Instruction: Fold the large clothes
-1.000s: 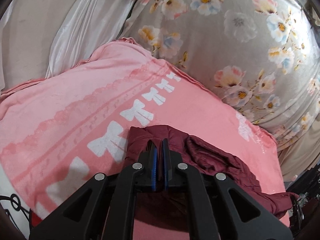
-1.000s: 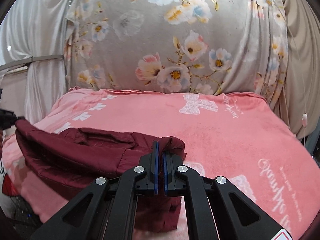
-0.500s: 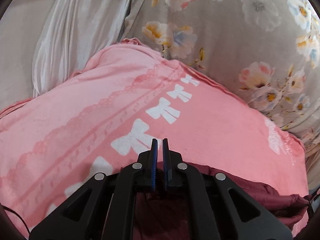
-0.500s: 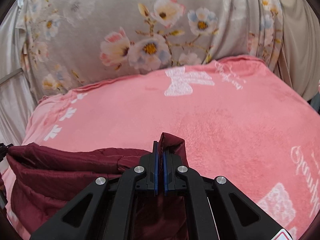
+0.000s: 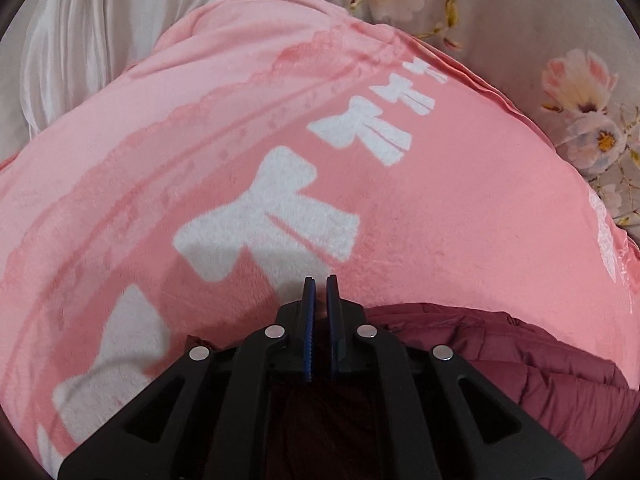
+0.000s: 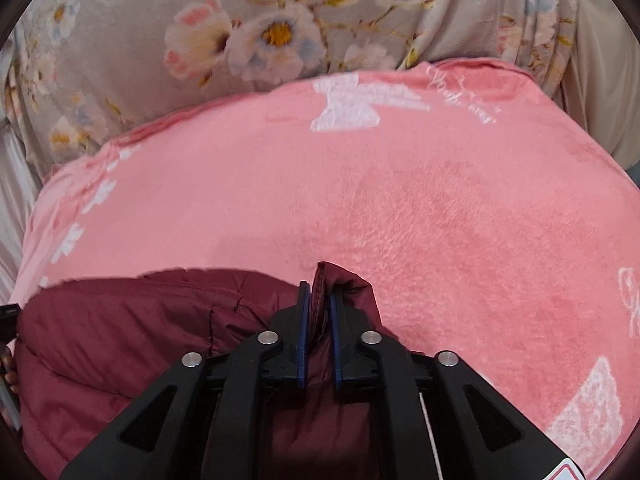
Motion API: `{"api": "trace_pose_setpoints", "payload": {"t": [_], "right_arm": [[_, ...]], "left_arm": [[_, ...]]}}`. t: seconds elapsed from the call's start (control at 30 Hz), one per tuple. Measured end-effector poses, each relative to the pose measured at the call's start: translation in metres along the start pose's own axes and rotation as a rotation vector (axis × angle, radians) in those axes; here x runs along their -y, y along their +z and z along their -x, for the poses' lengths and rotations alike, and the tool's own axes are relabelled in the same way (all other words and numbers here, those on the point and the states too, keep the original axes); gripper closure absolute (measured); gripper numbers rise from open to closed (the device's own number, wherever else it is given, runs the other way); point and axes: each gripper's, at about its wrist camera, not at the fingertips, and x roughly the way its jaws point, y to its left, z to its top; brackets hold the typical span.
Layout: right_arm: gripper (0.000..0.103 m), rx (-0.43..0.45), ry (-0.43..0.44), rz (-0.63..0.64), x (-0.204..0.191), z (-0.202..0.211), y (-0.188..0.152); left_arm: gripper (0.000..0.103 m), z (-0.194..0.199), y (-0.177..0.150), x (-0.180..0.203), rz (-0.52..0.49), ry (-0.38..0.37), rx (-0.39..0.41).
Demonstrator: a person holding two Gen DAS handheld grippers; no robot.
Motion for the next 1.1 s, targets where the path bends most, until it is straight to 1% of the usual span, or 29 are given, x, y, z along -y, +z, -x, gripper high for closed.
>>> {"api": "trace_pose_setpoints", "payload": {"t": [0.03, 0.07, 0.1, 0.13, 0.17, 0.2, 0.23, 0.3, 0.33, 0.37, 0.43, 0.5, 0.53, 0.63, 0.7, 0.8, 1.0, 1.1], "right_arm": [[0.071, 0.051, -0.001, -0.014, 0.002, 0.019, 0.001], [0.066, 0.101, -0.007, -0.02, 0.003, 0.037, 0.003], [0.061, 0.178, -0.012, -0.015, 0.002, 0.062, 0.002], [0.061, 0.241, -0.012, 0.009, -0.002, 0.085, 0.001], [0.061, 0.28, -0.002, 0.03, -0.01, 0.102, -0.001], [0.061, 0.3, 0.016, 0.041, -0.017, 0.113, -0.002], [0.061, 0.313, 0.06, 0.054, -0.03, 0.125, -0.008], [0.062, 0.291, 0.129, 0.084, -0.058, 0.13, -0.019], [0.066, 0.263, 0.154, 0.111, -0.076, 0.127, -0.026], [0.068, 0.242, 0.177, 0.136, -0.09, 0.121, -0.033], [0.077, 0.216, 0.194, 0.191, -0.116, 0.111, -0.047], [0.082, 0.188, 0.198, 0.23, -0.136, 0.095, -0.057], [0.082, 0.174, 0.187, 0.242, -0.143, 0.087, -0.061], [0.084, 0.129, 0.165, 0.247, -0.15, 0.065, -0.064], [0.086, 0.099, 0.153, 0.239, -0.146, 0.051, -0.065], [0.086, 0.061, 0.138, 0.241, -0.145, 0.034, -0.074], [0.086, 0.008, 0.105, 0.279, -0.151, 0.017, -0.083], [0.086, -0.026, 0.099, 0.288, -0.153, 0.01, -0.084]], "left_arm": [[0.096, 0.01, 0.002, -0.003, 0.015, 0.0, 0.031], [0.095, 0.021, 0.003, -0.004, 0.02, -0.005, 0.061], [0.089, 0.044, 0.004, -0.006, 0.029, -0.02, 0.114], [0.081, 0.066, 0.004, -0.005, 0.034, -0.05, 0.159], [0.078, 0.083, 0.004, -0.002, 0.03, -0.078, 0.189], [0.074, 0.109, 0.0, 0.006, 0.003, -0.117, 0.225], [0.074, 0.126, -0.005, 0.017, -0.03, -0.14, 0.242], [0.072, 0.153, -0.023, 0.049, -0.124, -0.205, 0.258], [0.069, 0.157, -0.029, 0.061, -0.154, -0.223, 0.251], [0.069, 0.16, -0.044, 0.08, -0.196, -0.25, 0.226], [0.069, 0.155, -0.062, 0.1, -0.23, -0.267, 0.181], [0.069, 0.143, -0.078, 0.115, -0.256, -0.253, 0.149], [0.069, 0.135, -0.086, 0.122, -0.262, -0.241, 0.133], [0.069, 0.11, -0.099, 0.126, -0.252, -0.198, 0.09], [0.069, 0.098, -0.101, 0.123, -0.237, -0.18, 0.072], [0.069, 0.085, -0.104, 0.118, -0.224, -0.155, 0.072], [0.069, 0.076, -0.117, 0.126, -0.262, -0.11, 0.105], [0.069, 0.071, -0.12, 0.126, -0.264, -0.11, 0.106]]}}
